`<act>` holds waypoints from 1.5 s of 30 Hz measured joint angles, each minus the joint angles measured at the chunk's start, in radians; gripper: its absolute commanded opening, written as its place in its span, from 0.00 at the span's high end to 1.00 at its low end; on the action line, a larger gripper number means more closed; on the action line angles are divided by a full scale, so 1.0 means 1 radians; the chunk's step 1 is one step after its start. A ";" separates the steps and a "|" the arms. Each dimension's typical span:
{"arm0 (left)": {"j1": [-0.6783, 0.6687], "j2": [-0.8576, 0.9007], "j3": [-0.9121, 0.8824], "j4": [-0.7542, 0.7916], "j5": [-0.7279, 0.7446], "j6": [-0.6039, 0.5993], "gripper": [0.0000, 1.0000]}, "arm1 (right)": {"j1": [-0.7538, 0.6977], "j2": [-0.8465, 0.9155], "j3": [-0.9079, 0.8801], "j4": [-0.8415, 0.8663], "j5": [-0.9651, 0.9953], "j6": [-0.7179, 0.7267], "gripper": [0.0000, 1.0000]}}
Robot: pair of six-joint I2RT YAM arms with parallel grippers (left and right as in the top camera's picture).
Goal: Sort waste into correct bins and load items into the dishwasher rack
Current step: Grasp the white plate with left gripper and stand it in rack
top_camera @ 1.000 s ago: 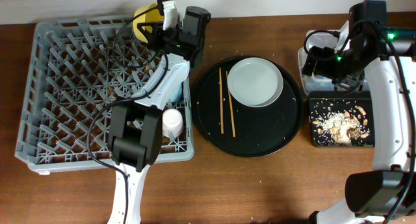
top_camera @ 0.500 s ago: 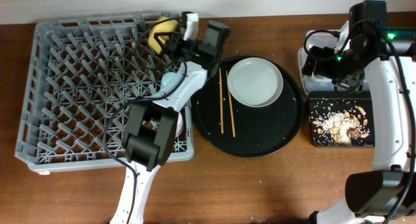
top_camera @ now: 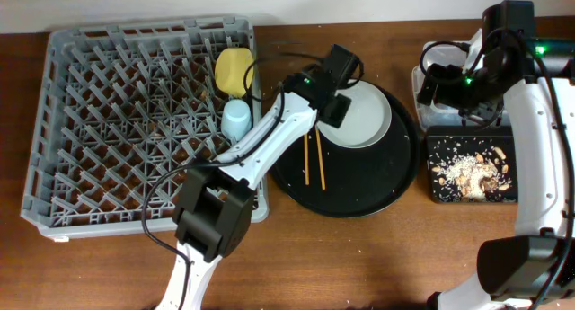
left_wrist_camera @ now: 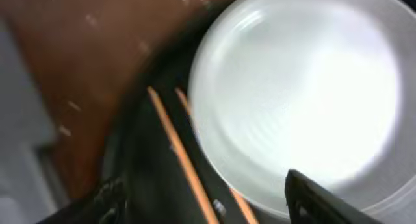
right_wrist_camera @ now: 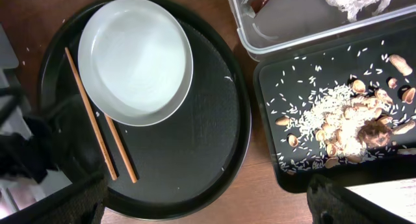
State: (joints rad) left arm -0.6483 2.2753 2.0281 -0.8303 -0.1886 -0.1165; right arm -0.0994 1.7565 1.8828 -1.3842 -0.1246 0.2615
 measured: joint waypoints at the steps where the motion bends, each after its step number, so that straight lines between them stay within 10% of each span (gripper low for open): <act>1: 0.000 0.000 0.001 -0.036 0.042 -0.043 0.35 | 0.000 0.000 0.000 0.001 0.000 0.000 0.02; 2: 0.000 0.000 0.000 -0.102 0.075 -0.144 0.48 | 0.000 0.000 0.000 0.000 0.000 0.000 0.02; 10: -0.061 0.067 0.000 -0.116 0.113 -0.554 0.54 | 0.000 0.000 0.000 0.000 0.000 0.000 0.02; 23: -0.071 0.152 0.008 -0.055 0.103 -0.628 0.99 | 0.000 0.000 0.000 0.000 0.000 0.000 0.02; 28: -0.075 0.098 0.035 -0.095 -0.021 -0.430 0.99 | 0.000 0.000 0.000 0.000 0.000 0.000 0.02; 35: 0.056 -0.361 0.113 -0.116 -0.694 0.149 1.00 | 0.000 0.000 0.000 0.000 0.000 0.000 0.02; 45: 0.407 -0.090 0.113 -0.025 -0.863 0.255 1.00 | 0.000 0.000 0.000 0.000 0.000 0.000 0.01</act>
State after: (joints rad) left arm -0.2409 2.1857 2.1410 -0.8551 -1.0519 0.1383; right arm -0.0994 1.7565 1.8828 -1.3838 -0.1242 0.2611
